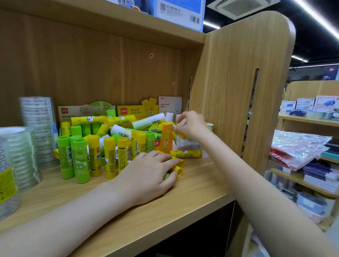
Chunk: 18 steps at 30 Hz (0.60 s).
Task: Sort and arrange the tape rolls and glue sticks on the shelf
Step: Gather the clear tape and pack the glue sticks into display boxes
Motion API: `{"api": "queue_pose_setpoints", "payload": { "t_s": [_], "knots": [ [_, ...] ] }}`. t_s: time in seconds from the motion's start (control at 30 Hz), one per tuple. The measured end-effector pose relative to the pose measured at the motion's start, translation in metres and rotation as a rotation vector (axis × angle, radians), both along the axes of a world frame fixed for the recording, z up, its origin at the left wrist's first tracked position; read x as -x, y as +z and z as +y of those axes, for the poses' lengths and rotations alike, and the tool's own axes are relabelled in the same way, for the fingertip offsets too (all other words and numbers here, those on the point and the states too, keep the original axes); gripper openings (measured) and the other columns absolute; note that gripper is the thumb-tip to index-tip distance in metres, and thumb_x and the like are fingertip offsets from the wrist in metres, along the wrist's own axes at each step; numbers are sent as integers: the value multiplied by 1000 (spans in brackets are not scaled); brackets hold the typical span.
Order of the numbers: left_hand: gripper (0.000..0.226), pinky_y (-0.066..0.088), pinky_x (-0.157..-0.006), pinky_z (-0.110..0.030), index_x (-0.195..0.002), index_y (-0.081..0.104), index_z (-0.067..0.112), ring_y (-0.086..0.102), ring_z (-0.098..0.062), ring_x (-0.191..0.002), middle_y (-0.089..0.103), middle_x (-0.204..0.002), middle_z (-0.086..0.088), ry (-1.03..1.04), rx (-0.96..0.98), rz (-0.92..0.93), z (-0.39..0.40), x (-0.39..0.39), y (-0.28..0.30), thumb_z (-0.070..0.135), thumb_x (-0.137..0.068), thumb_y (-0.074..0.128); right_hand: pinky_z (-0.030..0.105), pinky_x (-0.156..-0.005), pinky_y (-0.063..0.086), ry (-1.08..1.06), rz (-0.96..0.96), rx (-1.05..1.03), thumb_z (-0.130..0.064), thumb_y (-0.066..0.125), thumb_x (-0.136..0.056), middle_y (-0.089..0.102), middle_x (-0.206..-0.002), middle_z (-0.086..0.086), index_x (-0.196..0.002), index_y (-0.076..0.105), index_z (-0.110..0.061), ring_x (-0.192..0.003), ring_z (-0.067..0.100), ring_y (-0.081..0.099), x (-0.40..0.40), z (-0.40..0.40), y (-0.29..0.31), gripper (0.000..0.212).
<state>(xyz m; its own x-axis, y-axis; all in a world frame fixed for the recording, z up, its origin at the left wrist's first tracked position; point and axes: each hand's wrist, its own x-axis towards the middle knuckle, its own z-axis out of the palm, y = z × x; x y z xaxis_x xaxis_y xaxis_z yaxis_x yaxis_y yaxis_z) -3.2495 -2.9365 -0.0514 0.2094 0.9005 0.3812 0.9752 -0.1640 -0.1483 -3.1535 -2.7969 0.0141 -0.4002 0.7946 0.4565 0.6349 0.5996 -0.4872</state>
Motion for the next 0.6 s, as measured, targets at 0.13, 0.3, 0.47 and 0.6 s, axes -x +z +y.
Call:
{"api": "queue_pose_setpoints", "payload": {
  "t_s": [0.13, 0.3, 0.47, 0.6],
  "knots": [
    [71, 25, -102, -26, -144, 28, 35, 27, -8, -133, 34, -146, 13, -10, 7, -7, -1, 0, 0, 54, -81, 3, 23, -56, 45, 100, -10, 106, -28, 69, -82, 62, -91, 4, -91, 62, -19, -69, 14, 58, -44, -25, -9, 14],
    [87, 25, -102, -26, -140, 33, 30, 33, -10, -130, 40, -141, 10, 6, -58, 5, -1, 1, 0, 59, -69, -6, 26, -70, 49, 239, -90, 216, -22, 71, -80, 67, -94, 4, -88, 63, -22, -82, 15, 59, -64, -38, -35, 11],
    [88, 6, -112, -22, -149, 16, 27, 13, -6, -142, 16, -156, 8, -58, 7, 10, 0, 0, 1, 61, -70, -3, 22, -86, 46, 346, -112, 167, -12, 52, -93, 68, -108, 2, -107, 69, -14, -93, 9, 59, -62, -36, -26, 22],
    [93, 4, -112, -19, -148, 17, 33, 13, -2, -141, 16, -155, 13, -47, 100, 22, 3, 0, 2, 62, -64, -12, 34, -90, 47, 192, -84, 49, 1, 35, -92, 61, -121, 13, -119, 60, -12, -106, 24, 58, -28, -16, -16, 39]
  ]
}}
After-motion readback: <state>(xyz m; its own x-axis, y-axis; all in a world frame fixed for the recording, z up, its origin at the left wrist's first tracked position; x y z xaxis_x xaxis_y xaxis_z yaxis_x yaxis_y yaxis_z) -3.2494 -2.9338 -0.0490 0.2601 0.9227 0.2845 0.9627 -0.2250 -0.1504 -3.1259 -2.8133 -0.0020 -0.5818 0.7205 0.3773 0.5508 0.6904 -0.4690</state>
